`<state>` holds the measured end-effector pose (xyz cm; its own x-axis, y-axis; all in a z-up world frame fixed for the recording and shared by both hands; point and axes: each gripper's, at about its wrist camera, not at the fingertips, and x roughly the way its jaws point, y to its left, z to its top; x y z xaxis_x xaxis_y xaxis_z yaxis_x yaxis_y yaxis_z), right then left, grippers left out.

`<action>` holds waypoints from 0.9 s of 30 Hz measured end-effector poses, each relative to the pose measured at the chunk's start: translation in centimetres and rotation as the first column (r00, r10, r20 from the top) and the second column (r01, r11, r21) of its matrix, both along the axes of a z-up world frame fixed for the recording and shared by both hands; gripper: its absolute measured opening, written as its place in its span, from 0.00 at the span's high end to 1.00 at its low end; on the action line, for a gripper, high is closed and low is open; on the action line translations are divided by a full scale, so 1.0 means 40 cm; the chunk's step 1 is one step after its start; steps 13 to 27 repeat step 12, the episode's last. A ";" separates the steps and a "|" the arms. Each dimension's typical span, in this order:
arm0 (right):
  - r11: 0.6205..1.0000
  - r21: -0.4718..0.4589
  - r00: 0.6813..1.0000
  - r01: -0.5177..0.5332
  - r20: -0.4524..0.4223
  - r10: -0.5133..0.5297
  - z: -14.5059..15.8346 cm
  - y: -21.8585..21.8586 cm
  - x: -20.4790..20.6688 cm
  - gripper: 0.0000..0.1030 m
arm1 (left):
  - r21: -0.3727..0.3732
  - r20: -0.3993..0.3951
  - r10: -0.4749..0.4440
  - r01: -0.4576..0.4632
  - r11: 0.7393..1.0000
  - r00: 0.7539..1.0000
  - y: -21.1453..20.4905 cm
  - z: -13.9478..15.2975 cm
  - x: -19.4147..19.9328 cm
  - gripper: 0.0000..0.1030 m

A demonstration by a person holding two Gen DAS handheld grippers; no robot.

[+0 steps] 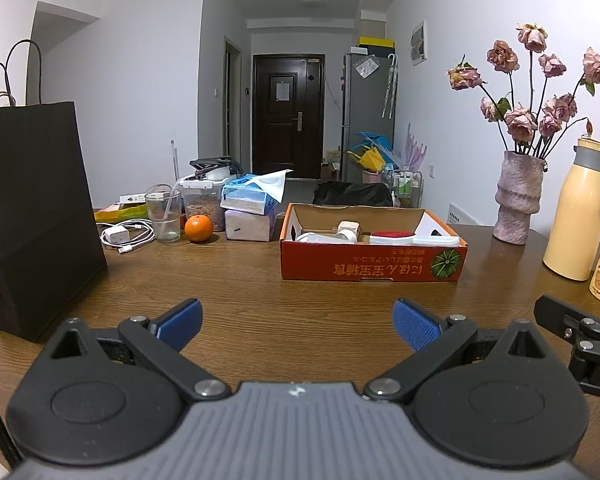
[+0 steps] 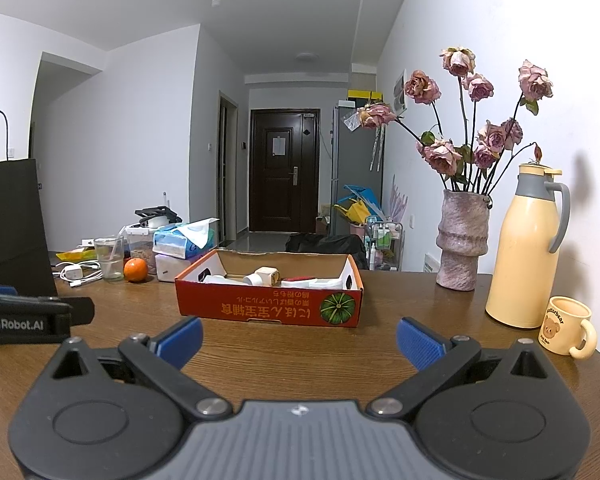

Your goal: Organize rigid objects

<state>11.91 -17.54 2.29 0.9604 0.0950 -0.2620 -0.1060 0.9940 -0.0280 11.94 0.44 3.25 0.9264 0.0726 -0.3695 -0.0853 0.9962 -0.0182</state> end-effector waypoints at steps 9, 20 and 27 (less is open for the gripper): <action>1.000 -0.002 1.000 0.000 -0.006 0.000 -0.010 0.004 -0.003 0.00 | 0.004 -0.001 0.000 0.000 1.000 1.000 0.001 -0.004 0.002 0.00; 1.000 -0.002 1.000 0.000 -0.009 0.000 -0.015 0.007 -0.001 0.00 | 0.000 -0.004 -0.003 0.003 1.000 1.000 0.003 -0.007 0.008 0.00; 1.000 -0.002 1.000 0.000 -0.009 0.000 -0.015 0.007 -0.001 0.00 | 0.000 -0.004 -0.003 0.003 1.000 1.000 0.003 -0.007 0.008 0.00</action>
